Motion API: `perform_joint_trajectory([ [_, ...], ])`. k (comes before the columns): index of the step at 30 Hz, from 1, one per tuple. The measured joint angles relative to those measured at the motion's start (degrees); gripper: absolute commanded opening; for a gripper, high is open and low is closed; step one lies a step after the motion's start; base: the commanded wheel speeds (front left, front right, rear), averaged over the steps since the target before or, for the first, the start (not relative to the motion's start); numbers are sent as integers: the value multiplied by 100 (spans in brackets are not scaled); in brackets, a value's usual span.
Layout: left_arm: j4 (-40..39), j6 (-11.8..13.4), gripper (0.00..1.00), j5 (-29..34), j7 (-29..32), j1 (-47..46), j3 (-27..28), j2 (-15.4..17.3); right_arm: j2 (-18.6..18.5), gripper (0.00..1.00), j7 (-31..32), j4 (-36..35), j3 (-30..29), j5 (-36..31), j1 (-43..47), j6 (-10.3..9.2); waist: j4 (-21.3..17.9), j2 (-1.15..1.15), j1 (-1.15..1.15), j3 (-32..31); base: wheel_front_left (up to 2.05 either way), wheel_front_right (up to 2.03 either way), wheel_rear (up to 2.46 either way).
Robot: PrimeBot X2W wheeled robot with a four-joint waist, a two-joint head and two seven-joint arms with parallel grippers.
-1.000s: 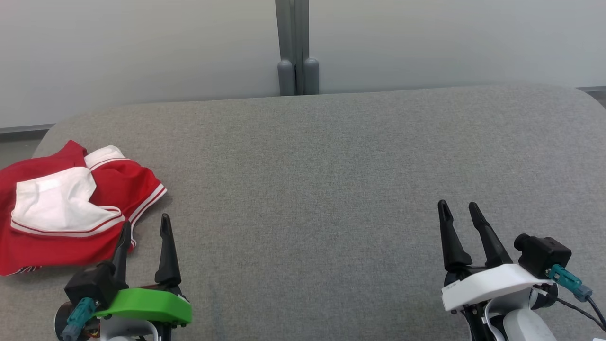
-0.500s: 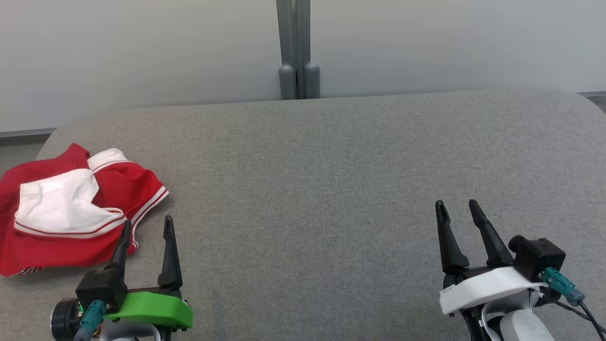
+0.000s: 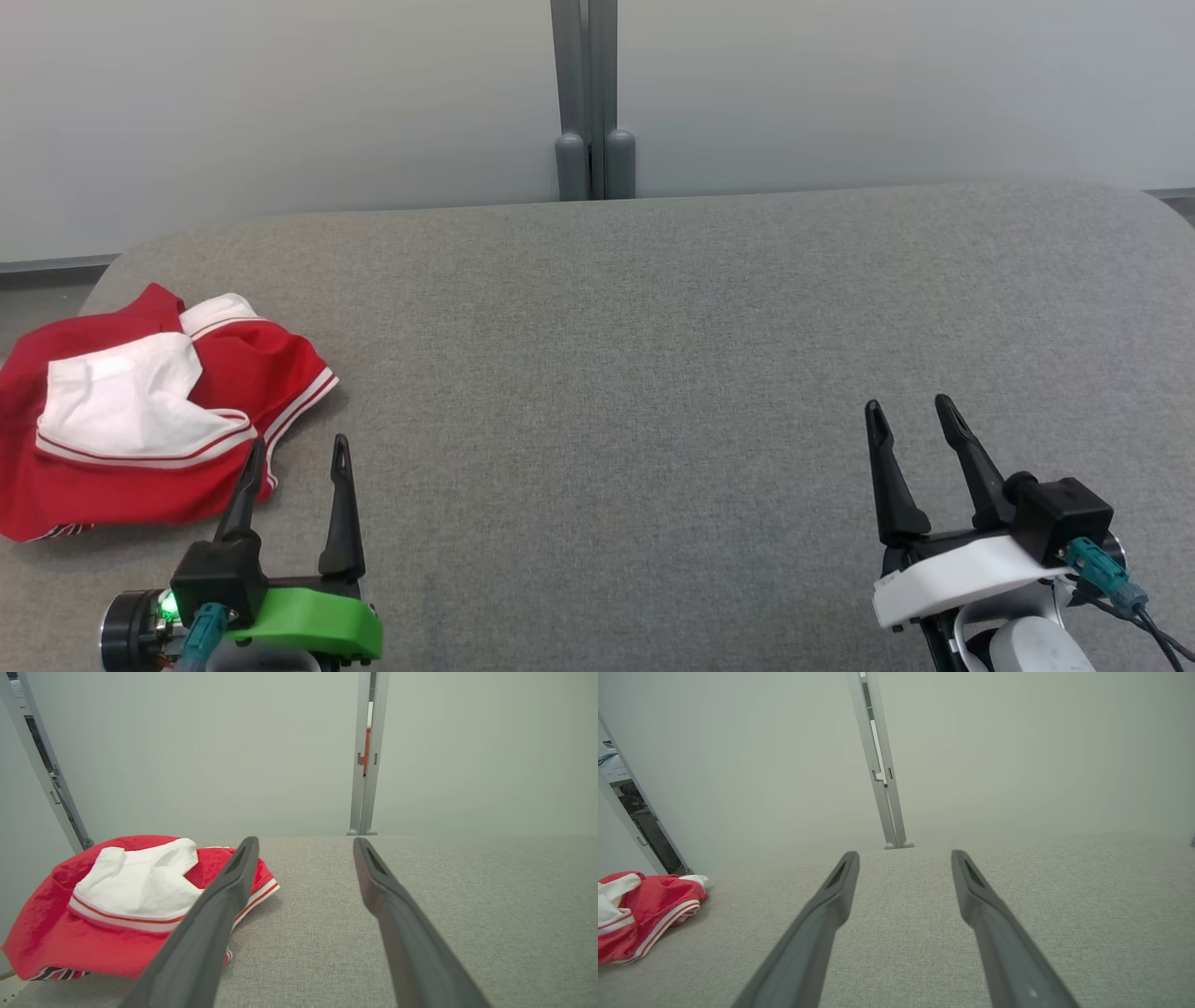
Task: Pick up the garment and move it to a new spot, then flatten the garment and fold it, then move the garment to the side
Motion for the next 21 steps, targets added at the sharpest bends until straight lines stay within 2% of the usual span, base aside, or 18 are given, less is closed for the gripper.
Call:
perform_joint_trajectory([
  [11,252,-145,100,-144,-36,86,78,7,-18,100,-32,101,-74,-69,94,0,8,0,0,-60,0,0,0],
  [21,354,-132,100,-301,37,96,103,16,-19,100,-32,109,-73,-52,94,0,16,0,0,-73,0,0,0],
])
